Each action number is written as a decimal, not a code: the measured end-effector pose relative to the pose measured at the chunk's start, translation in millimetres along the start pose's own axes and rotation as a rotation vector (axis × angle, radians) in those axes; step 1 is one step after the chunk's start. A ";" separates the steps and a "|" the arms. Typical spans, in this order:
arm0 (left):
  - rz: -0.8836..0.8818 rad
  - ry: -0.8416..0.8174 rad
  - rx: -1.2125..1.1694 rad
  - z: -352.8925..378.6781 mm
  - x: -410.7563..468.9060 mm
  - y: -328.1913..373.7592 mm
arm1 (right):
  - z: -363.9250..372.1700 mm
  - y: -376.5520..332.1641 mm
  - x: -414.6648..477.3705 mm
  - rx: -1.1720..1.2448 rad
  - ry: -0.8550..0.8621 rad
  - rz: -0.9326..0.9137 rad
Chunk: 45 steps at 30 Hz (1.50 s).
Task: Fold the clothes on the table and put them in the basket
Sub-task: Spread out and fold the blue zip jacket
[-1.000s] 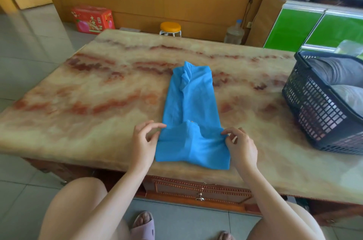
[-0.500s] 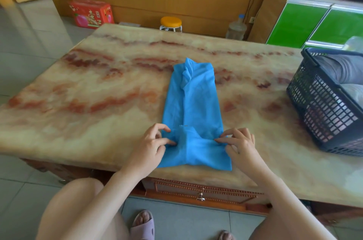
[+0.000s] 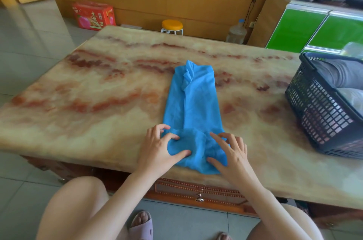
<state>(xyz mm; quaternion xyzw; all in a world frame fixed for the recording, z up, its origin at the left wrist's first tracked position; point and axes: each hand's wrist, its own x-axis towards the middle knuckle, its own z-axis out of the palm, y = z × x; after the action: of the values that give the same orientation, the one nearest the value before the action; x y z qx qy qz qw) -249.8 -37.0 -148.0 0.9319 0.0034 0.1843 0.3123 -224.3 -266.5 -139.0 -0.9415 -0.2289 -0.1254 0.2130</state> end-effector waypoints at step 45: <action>0.374 -0.314 -0.191 -5.3 17.6 -33.0 | -11.2 20.5 10.2 0.382 -0.219 0.002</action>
<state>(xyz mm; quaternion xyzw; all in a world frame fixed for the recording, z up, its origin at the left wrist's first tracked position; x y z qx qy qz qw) -231.6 -5.2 -157.3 0.8999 -0.2347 0.0911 0.3560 -207.1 -284.2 -132.8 -0.8922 -0.2696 0.0234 0.3615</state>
